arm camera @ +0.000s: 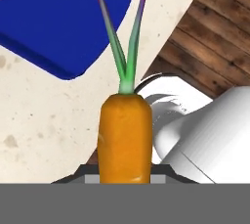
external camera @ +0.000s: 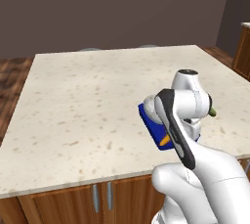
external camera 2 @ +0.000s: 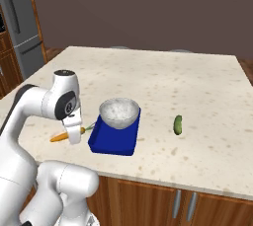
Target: Place the two vegetables and bowl onto the tray for setting up a vegetable dip station.
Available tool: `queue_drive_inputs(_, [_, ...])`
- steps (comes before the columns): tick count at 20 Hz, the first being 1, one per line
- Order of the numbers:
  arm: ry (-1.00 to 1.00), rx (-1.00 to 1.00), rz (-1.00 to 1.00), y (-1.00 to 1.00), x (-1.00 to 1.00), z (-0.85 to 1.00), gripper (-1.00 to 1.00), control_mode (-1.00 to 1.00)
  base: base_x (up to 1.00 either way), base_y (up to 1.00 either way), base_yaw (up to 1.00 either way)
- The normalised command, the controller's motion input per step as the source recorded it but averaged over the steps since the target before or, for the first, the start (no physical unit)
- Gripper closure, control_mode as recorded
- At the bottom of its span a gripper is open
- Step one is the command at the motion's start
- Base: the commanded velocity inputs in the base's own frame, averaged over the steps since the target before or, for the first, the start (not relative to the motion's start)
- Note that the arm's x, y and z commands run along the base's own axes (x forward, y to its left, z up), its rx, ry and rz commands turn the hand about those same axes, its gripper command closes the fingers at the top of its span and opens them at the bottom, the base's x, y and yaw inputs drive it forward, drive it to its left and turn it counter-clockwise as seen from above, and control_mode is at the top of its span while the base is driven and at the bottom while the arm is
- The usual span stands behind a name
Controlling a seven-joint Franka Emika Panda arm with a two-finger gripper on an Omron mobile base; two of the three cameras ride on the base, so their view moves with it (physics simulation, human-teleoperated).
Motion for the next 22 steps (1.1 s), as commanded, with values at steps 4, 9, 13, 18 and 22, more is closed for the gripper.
queue_drive_inputs(4, [0.0,-0.12,0.0,-0.31,0.0,0.0,1.0,-1.0,0.0,0.0,0.0])
queue_drive_inputs(9, [0.0,-0.09,0.0,-0.27,0.03,0.0,1.0,-1.0,0.0,0.0,0.0])
queue_drive_inputs(13, [0.0,-0.04,0.0,-0.27,0.07,0.0,1.0,-1.0,0.0,0.0,0.0])
queue_drive_inputs(18, [0.02,0.0,-0.05,-0.24,0.1,0.0,1.0,-1.0,0.0,0.0,0.0])
queue_drive_inputs(22, [0.0,0.0,-0.13,-0.22,0.09,0.0,1.0,-1.0,0.0,0.0,0.0])
